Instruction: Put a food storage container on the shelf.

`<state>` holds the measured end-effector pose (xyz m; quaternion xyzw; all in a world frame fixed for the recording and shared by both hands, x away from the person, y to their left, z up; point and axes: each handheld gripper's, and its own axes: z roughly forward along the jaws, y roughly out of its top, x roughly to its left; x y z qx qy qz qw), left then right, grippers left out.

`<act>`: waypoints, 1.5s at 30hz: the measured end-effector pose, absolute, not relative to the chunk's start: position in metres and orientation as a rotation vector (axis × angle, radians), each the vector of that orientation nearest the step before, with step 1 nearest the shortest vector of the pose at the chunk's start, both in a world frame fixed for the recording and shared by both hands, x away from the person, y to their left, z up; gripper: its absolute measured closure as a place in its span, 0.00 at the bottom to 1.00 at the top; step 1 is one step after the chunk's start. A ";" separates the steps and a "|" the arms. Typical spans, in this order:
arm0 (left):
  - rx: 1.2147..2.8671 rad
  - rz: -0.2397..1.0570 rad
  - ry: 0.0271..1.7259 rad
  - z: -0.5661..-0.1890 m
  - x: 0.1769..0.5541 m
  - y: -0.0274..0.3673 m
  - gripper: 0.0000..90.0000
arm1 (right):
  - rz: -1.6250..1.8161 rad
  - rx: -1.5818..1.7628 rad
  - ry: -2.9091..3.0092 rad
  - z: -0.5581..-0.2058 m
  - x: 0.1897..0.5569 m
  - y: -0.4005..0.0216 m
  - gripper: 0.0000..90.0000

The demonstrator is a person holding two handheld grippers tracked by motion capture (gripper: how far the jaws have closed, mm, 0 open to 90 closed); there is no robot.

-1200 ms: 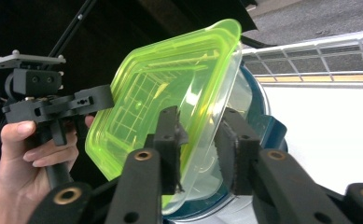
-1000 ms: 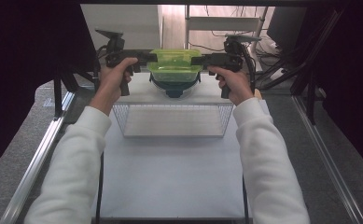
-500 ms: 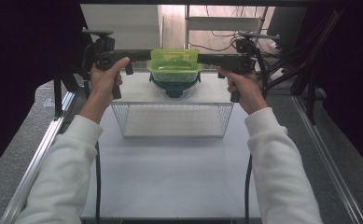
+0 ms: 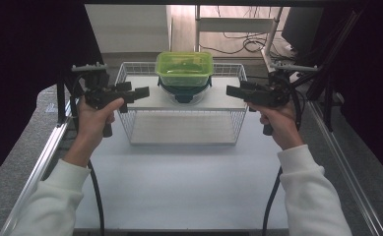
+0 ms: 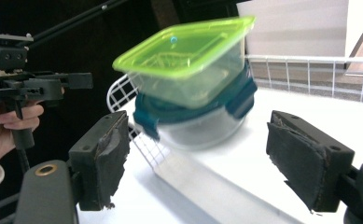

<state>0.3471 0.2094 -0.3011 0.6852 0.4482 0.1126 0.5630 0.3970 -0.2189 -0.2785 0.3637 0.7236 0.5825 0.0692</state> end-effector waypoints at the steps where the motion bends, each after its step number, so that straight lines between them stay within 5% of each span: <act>1: 1.624 0.277 1.056 -0.304 0.343 0.209 0.15 | 1.743 1.088 2.179 -0.281 0.393 -0.221 0.24; 26: 1.827 0.324 1.167 -0.453 0.251 0.214 0.17 | 1.427 1.185 2.297 -0.452 0.281 -0.260 0.27; 45: 1.858 0.321 1.257 -0.483 0.250 0.218 0.18 | 1.403 1.153 2.312 -0.467 0.277 -0.263 0.26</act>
